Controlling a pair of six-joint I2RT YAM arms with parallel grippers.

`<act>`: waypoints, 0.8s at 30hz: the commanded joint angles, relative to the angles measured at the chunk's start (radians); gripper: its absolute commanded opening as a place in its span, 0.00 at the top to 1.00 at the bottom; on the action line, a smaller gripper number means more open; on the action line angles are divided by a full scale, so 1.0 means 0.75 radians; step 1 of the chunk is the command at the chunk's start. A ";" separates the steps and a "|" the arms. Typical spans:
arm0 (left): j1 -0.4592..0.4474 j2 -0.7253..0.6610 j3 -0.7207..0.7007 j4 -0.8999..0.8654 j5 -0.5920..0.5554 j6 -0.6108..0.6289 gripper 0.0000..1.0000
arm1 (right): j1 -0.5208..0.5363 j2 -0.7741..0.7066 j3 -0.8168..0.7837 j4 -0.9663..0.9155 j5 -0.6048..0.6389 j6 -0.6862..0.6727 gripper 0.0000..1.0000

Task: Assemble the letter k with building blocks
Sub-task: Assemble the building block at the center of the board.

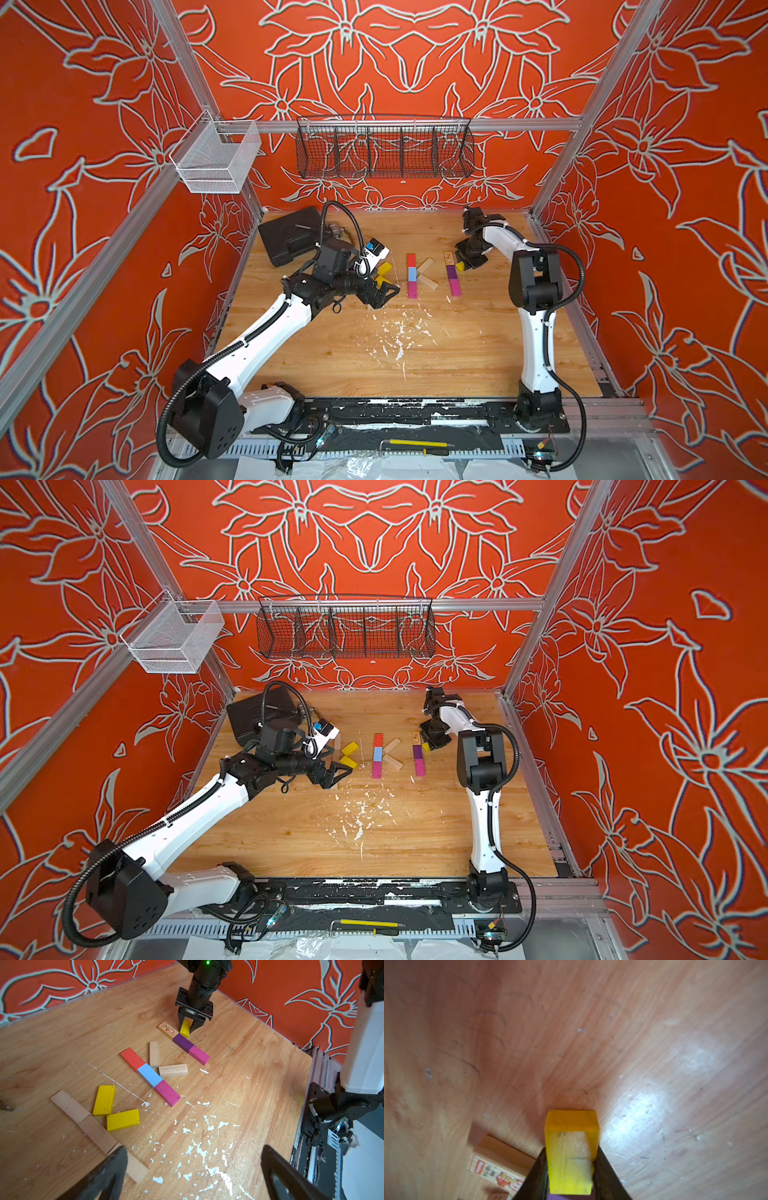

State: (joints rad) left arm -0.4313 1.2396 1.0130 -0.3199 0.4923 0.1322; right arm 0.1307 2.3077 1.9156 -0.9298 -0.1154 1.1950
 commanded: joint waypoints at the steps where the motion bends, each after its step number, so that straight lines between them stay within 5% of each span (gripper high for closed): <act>1: 0.011 0.006 0.007 0.005 0.024 -0.004 0.03 | 0.006 0.040 0.025 -0.023 -0.005 0.008 0.65; 20: 0.021 0.015 0.007 0.009 0.017 -0.011 0.03 | 0.006 0.022 0.026 -0.028 -0.014 -0.005 0.59; 24: 0.031 0.015 0.004 0.016 0.011 -0.021 0.03 | 0.005 -0.010 0.027 -0.038 0.003 -0.041 0.52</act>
State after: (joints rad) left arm -0.4206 1.2453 1.0134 -0.3199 0.4927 0.1284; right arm 0.1307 2.3108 1.9217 -0.9253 -0.1322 1.1793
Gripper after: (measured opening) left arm 0.975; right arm 0.471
